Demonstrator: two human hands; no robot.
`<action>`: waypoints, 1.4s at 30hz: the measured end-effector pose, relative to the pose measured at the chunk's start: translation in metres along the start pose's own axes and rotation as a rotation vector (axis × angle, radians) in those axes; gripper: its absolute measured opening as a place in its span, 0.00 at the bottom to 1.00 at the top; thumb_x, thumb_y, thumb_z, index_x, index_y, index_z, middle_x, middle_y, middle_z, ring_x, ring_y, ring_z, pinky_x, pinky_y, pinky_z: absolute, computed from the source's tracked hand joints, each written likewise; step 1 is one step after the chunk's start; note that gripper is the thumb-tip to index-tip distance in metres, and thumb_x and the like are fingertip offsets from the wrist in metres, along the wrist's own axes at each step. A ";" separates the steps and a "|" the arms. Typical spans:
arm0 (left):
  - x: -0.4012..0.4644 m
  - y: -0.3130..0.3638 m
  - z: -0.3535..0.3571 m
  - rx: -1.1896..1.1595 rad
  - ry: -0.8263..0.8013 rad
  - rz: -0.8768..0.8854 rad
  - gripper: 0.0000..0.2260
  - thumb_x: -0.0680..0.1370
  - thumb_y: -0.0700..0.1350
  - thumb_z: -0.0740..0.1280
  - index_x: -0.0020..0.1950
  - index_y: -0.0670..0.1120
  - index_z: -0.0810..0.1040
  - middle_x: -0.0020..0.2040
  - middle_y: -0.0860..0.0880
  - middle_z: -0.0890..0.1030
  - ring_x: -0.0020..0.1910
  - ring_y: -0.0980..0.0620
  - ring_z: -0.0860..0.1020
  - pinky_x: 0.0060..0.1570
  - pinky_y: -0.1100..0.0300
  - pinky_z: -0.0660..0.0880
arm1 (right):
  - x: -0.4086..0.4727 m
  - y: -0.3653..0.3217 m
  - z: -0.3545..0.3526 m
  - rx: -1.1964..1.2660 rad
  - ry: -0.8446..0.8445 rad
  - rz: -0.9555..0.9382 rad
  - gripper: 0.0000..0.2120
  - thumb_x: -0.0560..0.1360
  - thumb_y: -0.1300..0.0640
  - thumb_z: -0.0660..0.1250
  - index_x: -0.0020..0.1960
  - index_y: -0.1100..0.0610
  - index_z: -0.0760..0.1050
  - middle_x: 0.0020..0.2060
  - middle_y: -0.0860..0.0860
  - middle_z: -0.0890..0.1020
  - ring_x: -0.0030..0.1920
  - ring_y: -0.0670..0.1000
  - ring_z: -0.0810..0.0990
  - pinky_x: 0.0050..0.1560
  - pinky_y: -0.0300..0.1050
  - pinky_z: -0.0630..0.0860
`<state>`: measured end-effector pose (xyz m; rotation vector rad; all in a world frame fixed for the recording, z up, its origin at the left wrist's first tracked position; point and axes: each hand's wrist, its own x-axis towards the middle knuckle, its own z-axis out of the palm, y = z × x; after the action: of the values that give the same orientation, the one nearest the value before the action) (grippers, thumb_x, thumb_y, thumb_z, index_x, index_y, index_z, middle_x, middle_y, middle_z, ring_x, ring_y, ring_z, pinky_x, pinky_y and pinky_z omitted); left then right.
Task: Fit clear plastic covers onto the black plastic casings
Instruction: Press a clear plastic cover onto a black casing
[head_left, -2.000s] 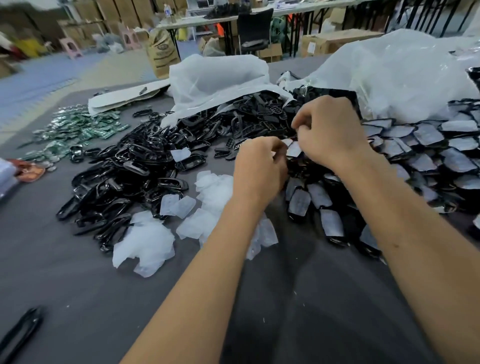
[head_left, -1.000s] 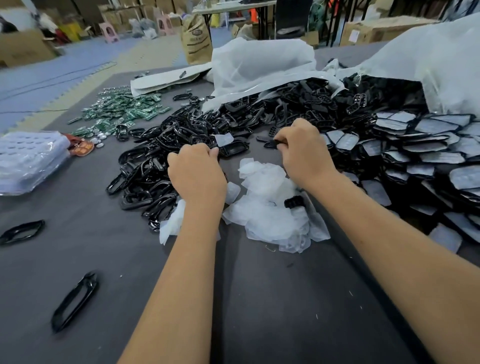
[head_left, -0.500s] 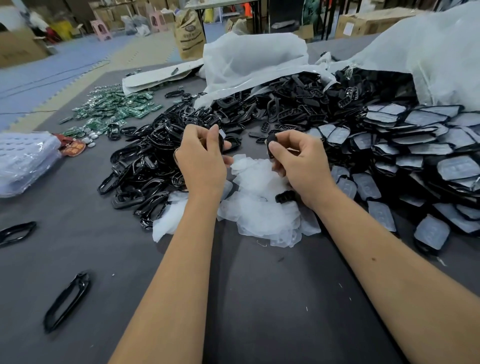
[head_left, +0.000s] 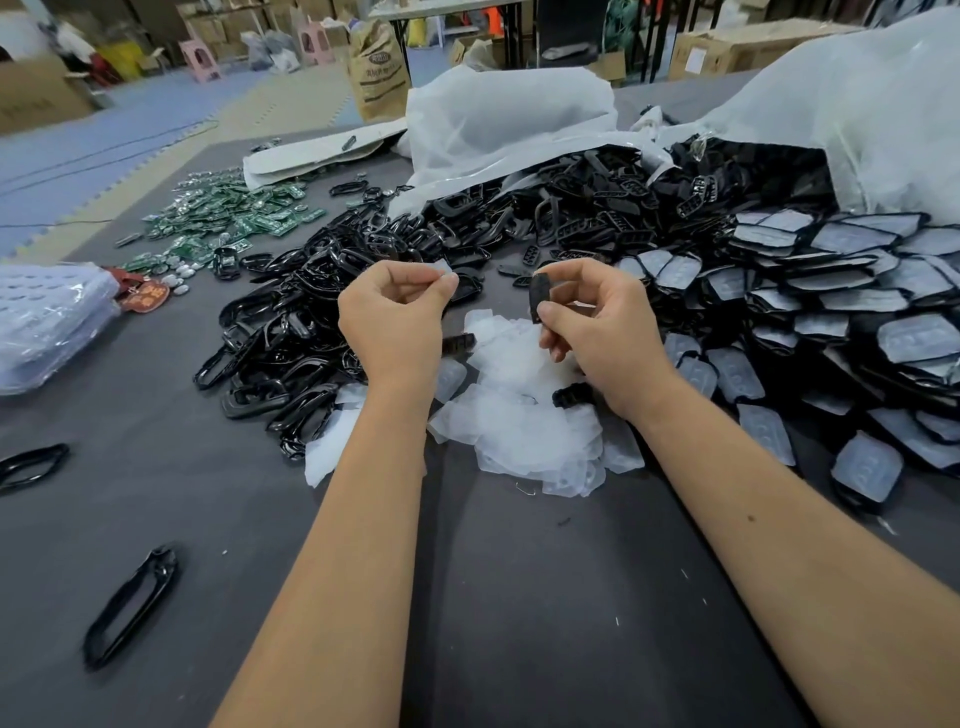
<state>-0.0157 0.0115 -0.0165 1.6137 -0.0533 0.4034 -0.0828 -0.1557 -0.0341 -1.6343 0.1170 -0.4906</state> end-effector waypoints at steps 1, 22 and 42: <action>-0.001 0.000 0.000 0.034 0.018 0.052 0.07 0.71 0.37 0.80 0.41 0.45 0.84 0.38 0.52 0.86 0.39 0.53 0.85 0.44 0.61 0.82 | 0.000 0.000 0.000 -0.001 -0.002 -0.001 0.11 0.78 0.71 0.68 0.54 0.57 0.81 0.40 0.56 0.82 0.31 0.49 0.81 0.29 0.41 0.76; -0.023 0.000 0.025 -0.032 -0.363 -0.042 0.14 0.88 0.50 0.56 0.47 0.44 0.70 0.35 0.43 0.84 0.27 0.43 0.83 0.20 0.62 0.71 | 0.000 -0.007 -0.009 0.339 0.114 0.135 0.14 0.77 0.70 0.68 0.39 0.57 0.68 0.38 0.58 0.86 0.27 0.49 0.77 0.25 0.38 0.71; -0.023 -0.007 0.026 -0.030 -0.219 0.025 0.07 0.84 0.41 0.65 0.50 0.44 0.83 0.35 0.47 0.80 0.31 0.52 0.78 0.30 0.59 0.77 | -0.003 -0.004 -0.003 0.112 0.102 -0.011 0.04 0.77 0.67 0.74 0.50 0.61 0.83 0.37 0.51 0.83 0.33 0.48 0.78 0.34 0.40 0.78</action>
<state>-0.0294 -0.0178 -0.0303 1.6232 -0.2451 0.2425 -0.0878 -0.1565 -0.0307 -1.5015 0.1545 -0.5795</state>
